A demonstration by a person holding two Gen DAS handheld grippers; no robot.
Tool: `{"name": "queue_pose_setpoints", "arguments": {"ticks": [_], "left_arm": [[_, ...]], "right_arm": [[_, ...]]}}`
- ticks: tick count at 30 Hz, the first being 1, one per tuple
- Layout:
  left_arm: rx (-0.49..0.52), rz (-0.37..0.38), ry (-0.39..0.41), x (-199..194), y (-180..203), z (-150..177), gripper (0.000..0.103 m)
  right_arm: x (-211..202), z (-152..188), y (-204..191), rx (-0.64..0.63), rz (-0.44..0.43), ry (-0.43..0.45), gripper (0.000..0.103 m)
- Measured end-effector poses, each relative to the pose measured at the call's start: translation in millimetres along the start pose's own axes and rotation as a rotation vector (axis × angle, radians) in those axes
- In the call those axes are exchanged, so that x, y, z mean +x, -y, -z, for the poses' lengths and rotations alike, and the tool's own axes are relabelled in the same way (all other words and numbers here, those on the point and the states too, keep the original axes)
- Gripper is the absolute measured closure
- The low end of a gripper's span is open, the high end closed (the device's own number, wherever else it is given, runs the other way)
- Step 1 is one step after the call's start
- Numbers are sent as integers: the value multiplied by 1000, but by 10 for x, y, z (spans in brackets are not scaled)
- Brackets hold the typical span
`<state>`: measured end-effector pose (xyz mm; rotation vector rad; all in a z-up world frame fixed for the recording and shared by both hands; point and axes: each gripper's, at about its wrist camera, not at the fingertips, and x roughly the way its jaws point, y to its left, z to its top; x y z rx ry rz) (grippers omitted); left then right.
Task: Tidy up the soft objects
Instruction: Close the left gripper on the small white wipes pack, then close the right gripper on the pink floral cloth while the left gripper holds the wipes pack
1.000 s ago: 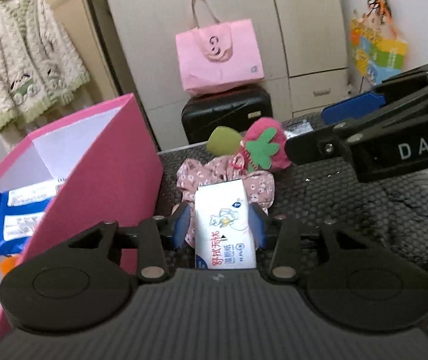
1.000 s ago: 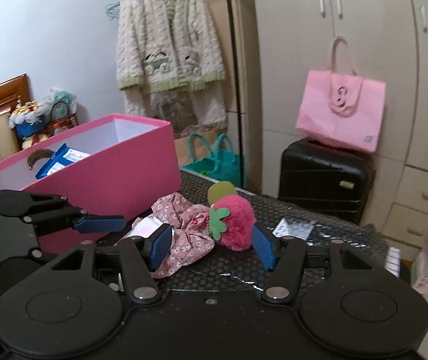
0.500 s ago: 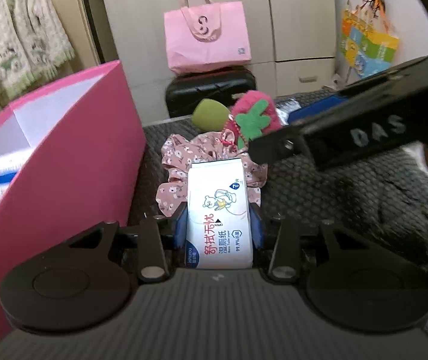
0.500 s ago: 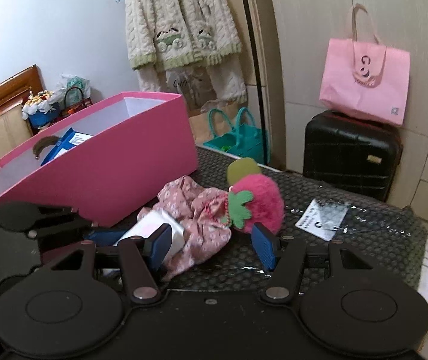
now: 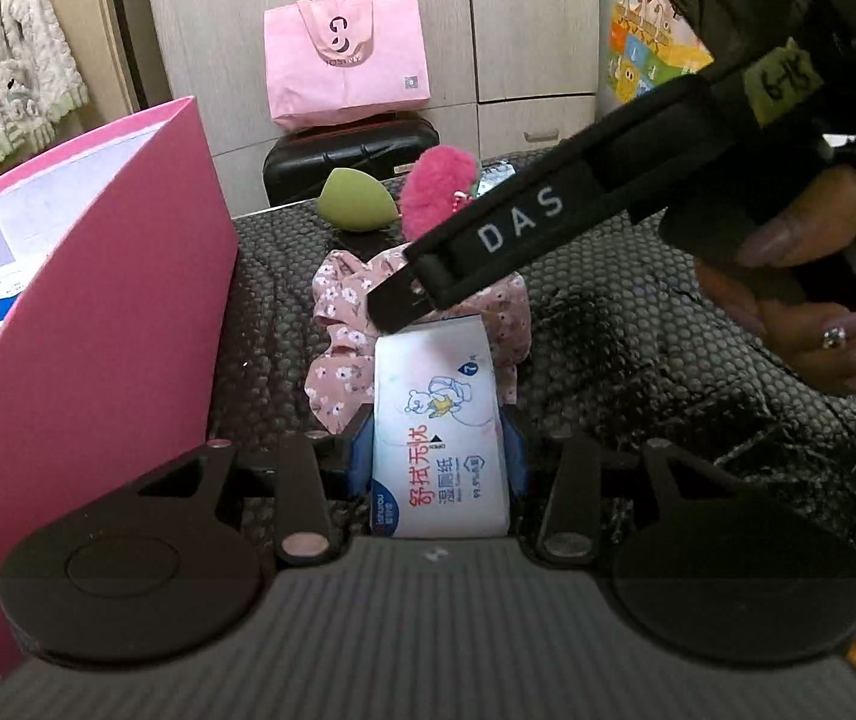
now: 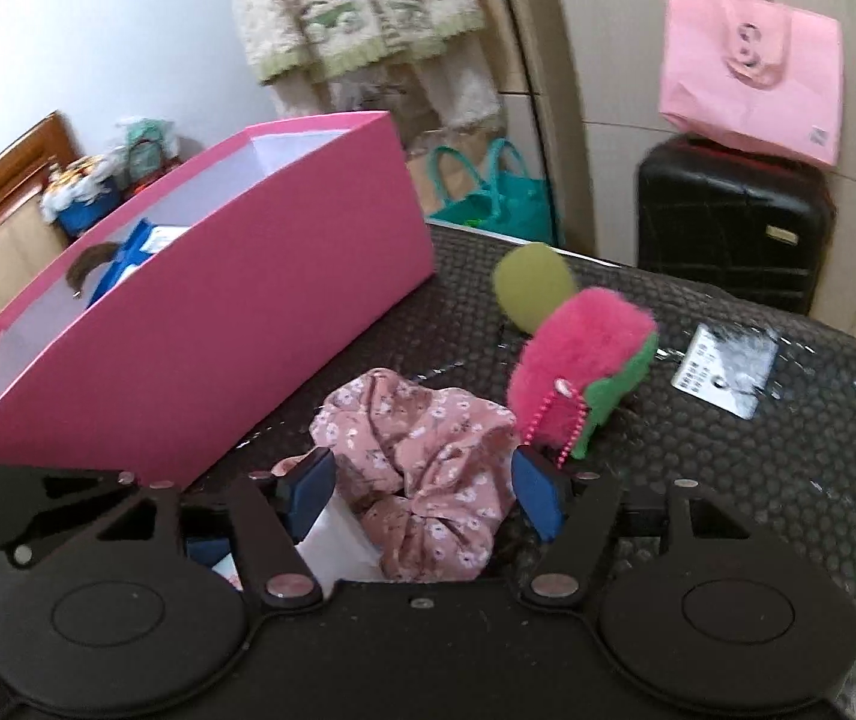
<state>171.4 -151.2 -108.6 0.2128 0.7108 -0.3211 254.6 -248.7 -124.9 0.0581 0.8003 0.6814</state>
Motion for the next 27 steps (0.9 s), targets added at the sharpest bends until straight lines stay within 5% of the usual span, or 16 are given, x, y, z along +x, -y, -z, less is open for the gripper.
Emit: {"name": "queue_pose_setpoints", "arguments": {"ticks": [5,12,18,24,25,27], "left_arm": [[-4,20,-5,-53,-45,15,62],[-59,129,-2,-202,-153,26,63],[-50,162,15,-298,-127,93,63],[-12,165,-19,-302,-55,158,61],[-1,158,-25,-305,-34,169,60],[9,145,-35,-316,-12,176,62]], "right_arm": [[-169,99,-25,21,84,42,30],[-294,162,-52,79,56,29,30],[-343,174,-24,130,60,39,30],[-129,246,-91,112,-23,-55,30],[-106,246,-110,101,-18,-56,31],[-90,235,-152,74,15,-55,61]]}}
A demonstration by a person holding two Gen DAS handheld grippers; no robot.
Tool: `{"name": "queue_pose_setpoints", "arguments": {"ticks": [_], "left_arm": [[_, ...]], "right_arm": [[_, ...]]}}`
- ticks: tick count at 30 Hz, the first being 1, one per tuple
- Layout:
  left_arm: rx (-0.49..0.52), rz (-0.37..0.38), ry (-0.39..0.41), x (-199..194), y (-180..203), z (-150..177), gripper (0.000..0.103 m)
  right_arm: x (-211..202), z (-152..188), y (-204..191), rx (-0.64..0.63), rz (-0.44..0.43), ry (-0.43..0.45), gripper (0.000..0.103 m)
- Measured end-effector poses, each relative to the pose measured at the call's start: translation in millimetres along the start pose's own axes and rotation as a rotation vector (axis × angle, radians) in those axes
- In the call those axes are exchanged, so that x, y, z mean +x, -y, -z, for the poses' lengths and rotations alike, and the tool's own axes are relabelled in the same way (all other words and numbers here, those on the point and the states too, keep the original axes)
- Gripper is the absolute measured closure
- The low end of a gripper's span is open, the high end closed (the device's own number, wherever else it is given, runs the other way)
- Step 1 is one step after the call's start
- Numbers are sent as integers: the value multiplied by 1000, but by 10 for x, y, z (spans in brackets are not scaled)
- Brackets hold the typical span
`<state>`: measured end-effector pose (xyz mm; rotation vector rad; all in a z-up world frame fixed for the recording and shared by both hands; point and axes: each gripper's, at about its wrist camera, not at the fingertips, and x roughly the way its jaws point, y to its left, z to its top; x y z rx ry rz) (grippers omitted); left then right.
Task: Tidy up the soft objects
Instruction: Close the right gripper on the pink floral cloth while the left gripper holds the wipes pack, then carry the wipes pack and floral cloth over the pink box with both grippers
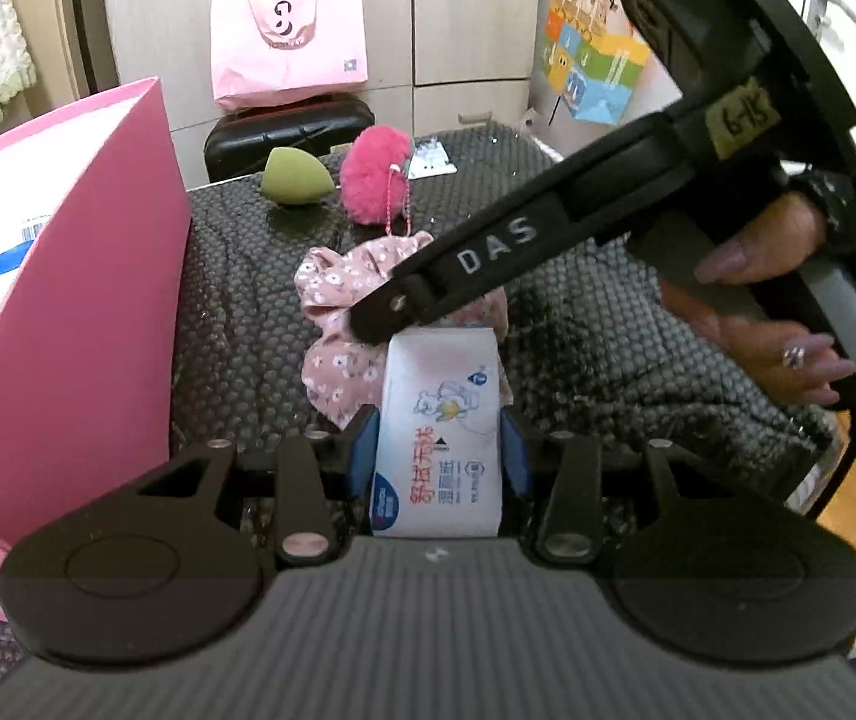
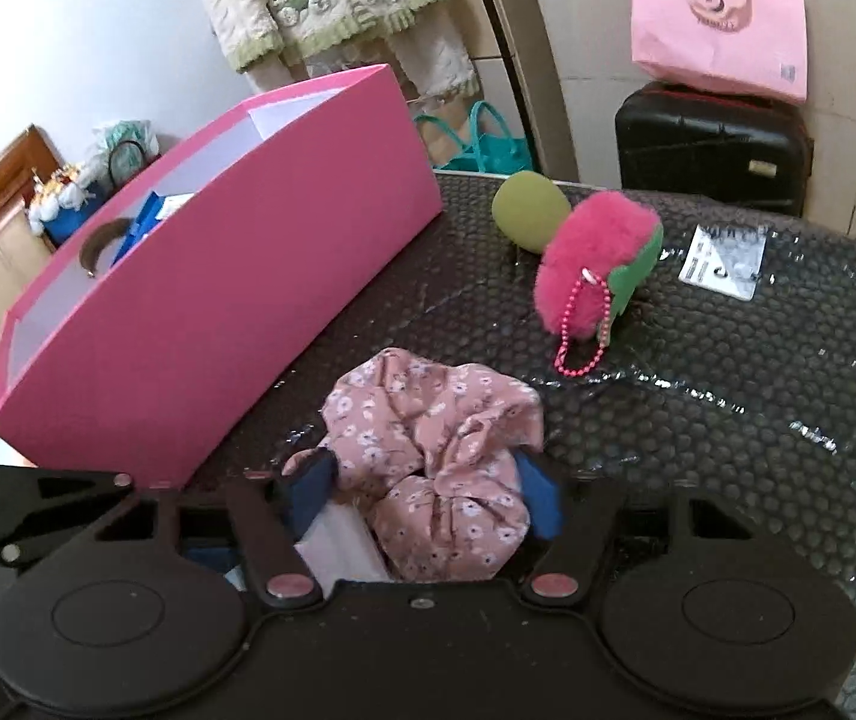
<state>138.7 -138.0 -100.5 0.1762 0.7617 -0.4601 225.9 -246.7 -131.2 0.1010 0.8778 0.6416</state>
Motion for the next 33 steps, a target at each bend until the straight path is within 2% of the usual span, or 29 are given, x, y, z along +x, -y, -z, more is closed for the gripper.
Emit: {"name": "queue_pose_setpoints", "arguments": {"ticks": [1,2,4,8,10,11,12,13,14,16,20,24,25,27,28,29,33], "left_arm": [[-2,-4,1,-16,-2,2,63],[0,-11,7,-42,-5,6,63],[10,-26,23,-92,-14,15,63],[-8,-45,21,-104,-45,20,63],[-20,-57,4,-54,-53,28,63],[-28,-60,0,-28,-57,32,63],[-35,-62,0,-5,-59,36,62],[-39,-66,2,15,-58,33,61],[-43,-69,2,33,-58,33,61],[-43,-70,0,76,-56,28,60],[-22,-79,9,81,-32,36,61],[12,-71,13,17,-2,60,64],[7,-62,14,-8,-9,57,64],[-4,-41,20,-59,-15,53,64],[-5,-34,30,-101,-15,52,64],[-2,-33,41,-144,-8,59,64],[-11,-18,62,-280,-53,75,64]], "right_arm": [[-5,-2,-17,-8,17,-1,86],[-28,-2,-14,-2,25,4,90],[-122,12,2,3,37,37,92],[-269,65,-24,-42,188,83,92],[-295,95,17,-46,214,75,92],[-299,115,35,-36,213,75,84],[-309,139,39,-32,216,80,83],[-316,162,58,-31,224,91,70],[-342,205,62,-25,232,103,50],[-395,264,70,-13,226,131,32],[-393,368,55,-9,161,142,29],[-297,455,-54,-85,168,148,25],[-271,479,-89,-120,181,152,26],[-225,540,-193,-209,236,156,49],[-232,571,-234,-233,256,166,72],[-249,594,-265,-237,257,170,84],[-393,689,-407,-217,273,185,86]]}}
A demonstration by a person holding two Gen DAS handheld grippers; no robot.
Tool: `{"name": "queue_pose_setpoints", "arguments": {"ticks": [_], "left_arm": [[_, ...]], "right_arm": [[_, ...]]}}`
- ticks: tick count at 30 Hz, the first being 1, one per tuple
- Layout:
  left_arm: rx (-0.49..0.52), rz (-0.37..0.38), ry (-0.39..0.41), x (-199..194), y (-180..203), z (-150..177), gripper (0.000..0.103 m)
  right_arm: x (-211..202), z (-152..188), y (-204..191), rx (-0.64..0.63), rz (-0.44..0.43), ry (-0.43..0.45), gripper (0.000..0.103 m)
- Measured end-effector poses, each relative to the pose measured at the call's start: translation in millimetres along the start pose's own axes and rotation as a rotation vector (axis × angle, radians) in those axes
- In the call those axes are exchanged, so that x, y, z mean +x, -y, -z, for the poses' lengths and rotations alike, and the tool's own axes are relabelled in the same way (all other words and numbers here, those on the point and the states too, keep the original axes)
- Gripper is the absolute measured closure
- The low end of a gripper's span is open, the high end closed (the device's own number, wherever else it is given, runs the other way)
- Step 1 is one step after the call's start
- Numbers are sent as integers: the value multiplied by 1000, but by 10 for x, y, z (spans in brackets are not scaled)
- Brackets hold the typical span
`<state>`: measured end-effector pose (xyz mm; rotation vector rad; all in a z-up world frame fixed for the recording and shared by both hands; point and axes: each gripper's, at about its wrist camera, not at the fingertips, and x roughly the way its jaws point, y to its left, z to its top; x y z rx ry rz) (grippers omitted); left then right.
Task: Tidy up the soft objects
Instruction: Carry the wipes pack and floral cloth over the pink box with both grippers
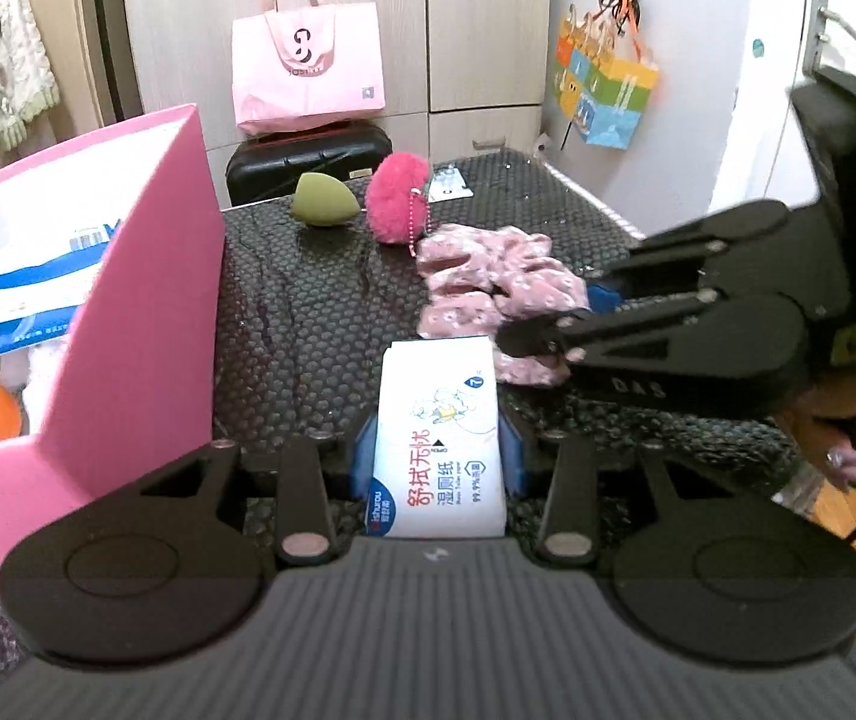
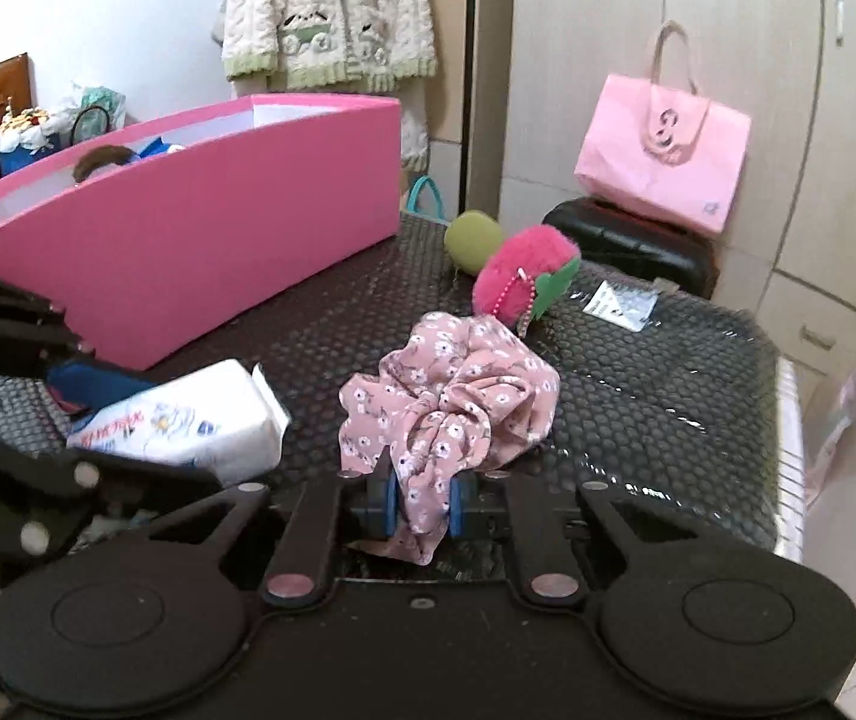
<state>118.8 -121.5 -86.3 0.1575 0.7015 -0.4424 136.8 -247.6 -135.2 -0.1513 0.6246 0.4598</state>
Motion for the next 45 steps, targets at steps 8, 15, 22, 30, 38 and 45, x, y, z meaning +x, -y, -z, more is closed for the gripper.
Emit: {"name": "queue_pose_setpoints", "arguments": {"ticks": [8,15,22,30,38,45], "left_arm": [[-49,84,-37,-265,-279,66,64],[-40,65,-58,-502,-413,332,64],[-57,62,-78,-803,-560,495,64],[-61,58,-50,-1242,-836,513,64],[-106,33,70,-1545,-1105,313,64],[-106,-20,144,-1503,-1367,17,64]], "right_arm": [[-457,80,-244,24,-4,5,85],[-728,137,-656,12,-58,18,85],[-937,66,-1111,-58,-187,26,85],[-1123,-166,-1464,-101,-255,77,85],[-1147,-510,-1631,-118,-300,139,84],[-921,-927,-1598,-126,-291,207,82]]}}
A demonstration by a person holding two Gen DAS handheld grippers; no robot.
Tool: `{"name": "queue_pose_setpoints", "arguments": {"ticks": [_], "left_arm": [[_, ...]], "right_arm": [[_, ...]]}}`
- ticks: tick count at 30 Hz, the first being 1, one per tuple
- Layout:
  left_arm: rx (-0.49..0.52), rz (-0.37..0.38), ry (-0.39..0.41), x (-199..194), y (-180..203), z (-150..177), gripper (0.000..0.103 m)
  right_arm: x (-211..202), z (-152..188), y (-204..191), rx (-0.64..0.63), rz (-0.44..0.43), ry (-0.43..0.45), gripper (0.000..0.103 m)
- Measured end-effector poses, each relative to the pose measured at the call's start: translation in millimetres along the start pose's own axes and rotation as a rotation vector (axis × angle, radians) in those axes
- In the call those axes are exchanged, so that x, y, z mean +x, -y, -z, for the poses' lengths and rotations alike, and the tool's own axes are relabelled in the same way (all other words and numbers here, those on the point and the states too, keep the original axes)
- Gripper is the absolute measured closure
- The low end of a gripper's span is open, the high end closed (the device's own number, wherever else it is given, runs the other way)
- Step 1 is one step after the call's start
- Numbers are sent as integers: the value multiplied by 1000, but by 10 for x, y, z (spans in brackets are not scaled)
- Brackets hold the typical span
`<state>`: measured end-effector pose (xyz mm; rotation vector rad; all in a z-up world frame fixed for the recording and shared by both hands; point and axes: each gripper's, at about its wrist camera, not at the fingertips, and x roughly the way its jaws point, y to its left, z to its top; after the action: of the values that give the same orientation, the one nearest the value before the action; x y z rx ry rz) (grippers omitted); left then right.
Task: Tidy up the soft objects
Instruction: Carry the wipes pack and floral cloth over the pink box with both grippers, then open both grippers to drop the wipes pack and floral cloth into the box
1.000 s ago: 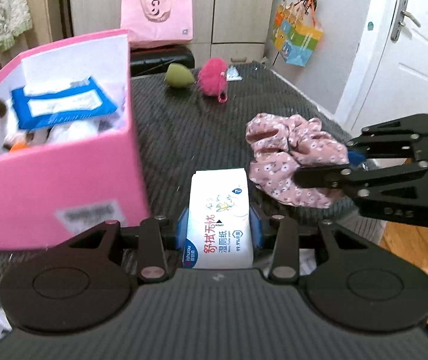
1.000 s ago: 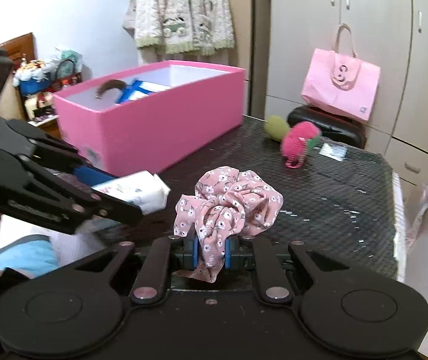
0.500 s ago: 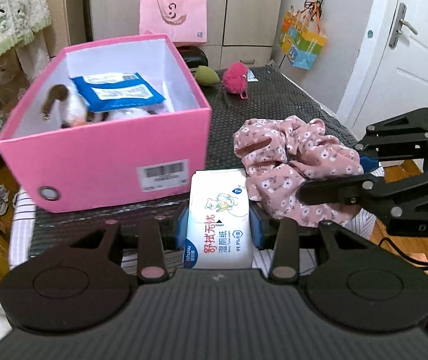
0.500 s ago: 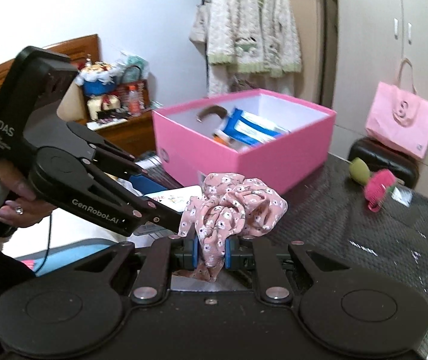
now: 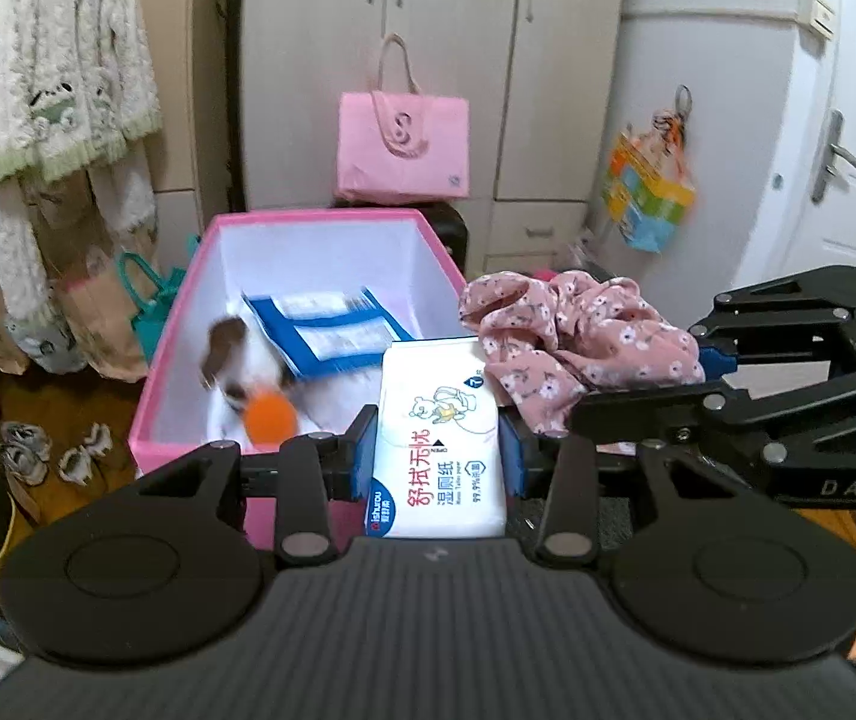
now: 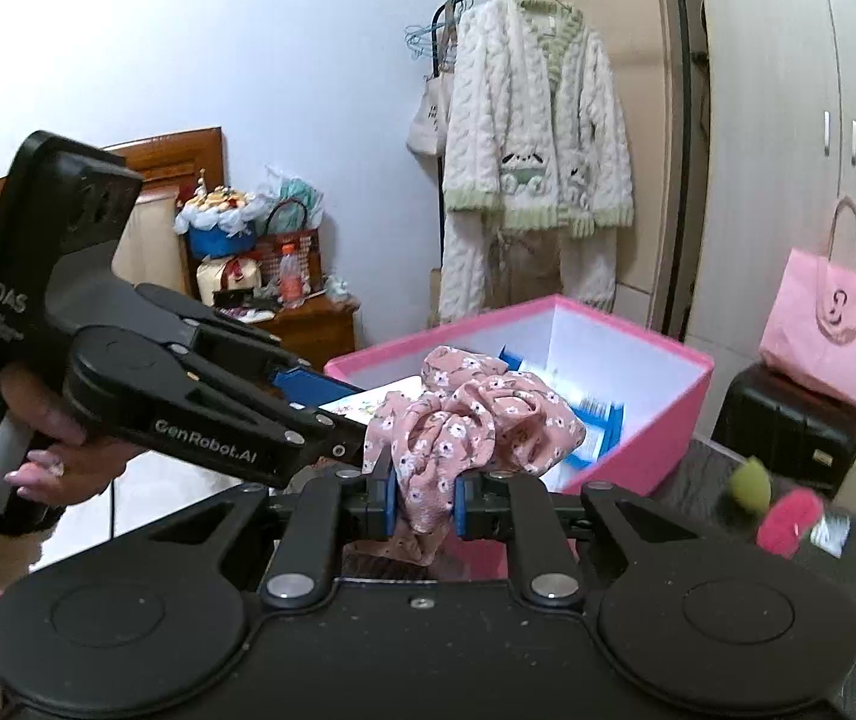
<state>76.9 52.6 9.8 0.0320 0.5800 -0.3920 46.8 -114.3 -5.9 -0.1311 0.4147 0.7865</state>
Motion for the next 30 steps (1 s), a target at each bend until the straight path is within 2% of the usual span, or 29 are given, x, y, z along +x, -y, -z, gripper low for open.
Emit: {"name": "queue_pose_setpoints", "arguments": {"ticks": [5,10,13,22,24,26,29,30], "left_arm": [[-42,-26,-11,254,-288,-189,64],[-71,-63,-36,535,-589,-371,64],[-66,-76,-46,720,-718,-517,64],[-54,-142,-103,1256,-947,-853,63],[-58,-152,-129,1362,-984,-861,63],[-68,-148,-147,1434,-1017,-845,62],[-69,-167,-135,1420,-1024,-809,60],[-60,-170,-128,1399,-1017,-808,58]], "right_arm": [[363,-171,222,20,4,0,82],[759,-313,452,37,33,-46,81],[973,-401,562,24,69,-68,81],[1556,-542,986,133,65,-136,78],[1671,-520,1056,159,75,-161,73],[1744,-488,1057,157,90,-184,61],[1795,-470,1019,135,117,-206,45],[1797,-464,991,121,129,-209,44]]}}
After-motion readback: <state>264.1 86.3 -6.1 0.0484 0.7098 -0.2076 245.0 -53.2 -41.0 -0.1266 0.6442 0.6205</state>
